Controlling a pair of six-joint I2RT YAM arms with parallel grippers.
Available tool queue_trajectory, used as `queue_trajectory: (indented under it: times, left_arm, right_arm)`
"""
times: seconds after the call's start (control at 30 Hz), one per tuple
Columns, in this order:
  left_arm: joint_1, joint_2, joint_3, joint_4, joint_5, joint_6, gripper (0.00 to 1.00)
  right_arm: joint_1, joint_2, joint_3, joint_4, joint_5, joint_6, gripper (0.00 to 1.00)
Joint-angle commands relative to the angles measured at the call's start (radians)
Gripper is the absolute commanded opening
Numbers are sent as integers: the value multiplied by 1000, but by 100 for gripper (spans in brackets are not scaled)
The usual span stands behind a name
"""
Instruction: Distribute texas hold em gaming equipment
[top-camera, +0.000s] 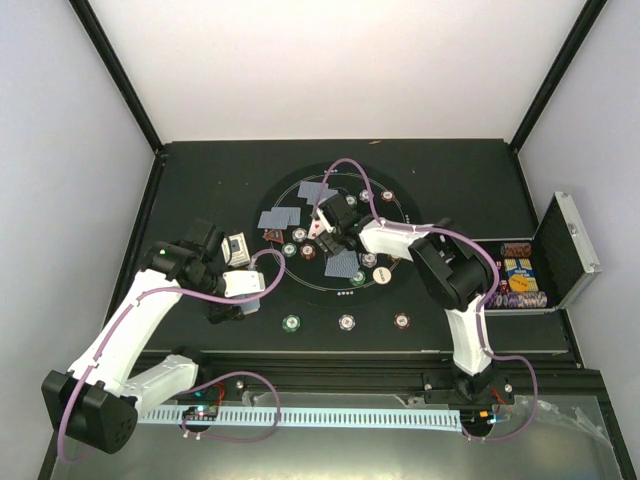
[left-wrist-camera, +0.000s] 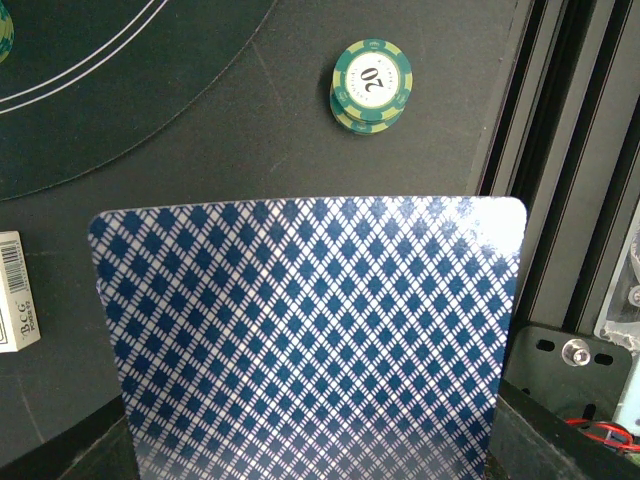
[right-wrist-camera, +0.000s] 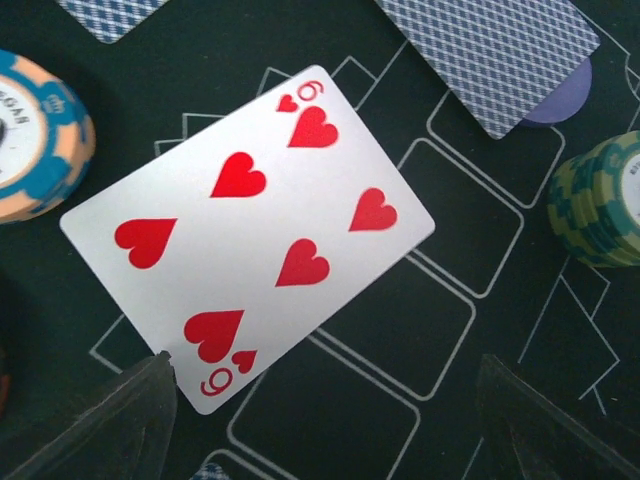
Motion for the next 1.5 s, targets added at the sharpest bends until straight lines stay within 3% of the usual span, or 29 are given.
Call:
queue_trajectory:
  times: [0.0, 0.33, 0.6, 0.87, 1.47]
  left_arm:
    - [5, 4, 19, -1, -1, 8, 1]
    - [4, 1, 13, 7, -7, 10, 2]
    - [4, -2, 13, 4, 1, 6, 2]
    - [4, -25, 0, 4, 3, 5, 2]
    - [4, -66, 8, -16, 21, -1, 2]
  right_arm:
    - [-29, 36, 23, -31, 55, -12, 83]
    - [-49, 28, 63, -75, 50, 6, 83]
    - [-64, -89, -90, -41, -4, 76, 79]
    - [-65, -72, -98, -79, -4, 104, 75]
    - [8, -212, -282, -81, -29, 163, 72]
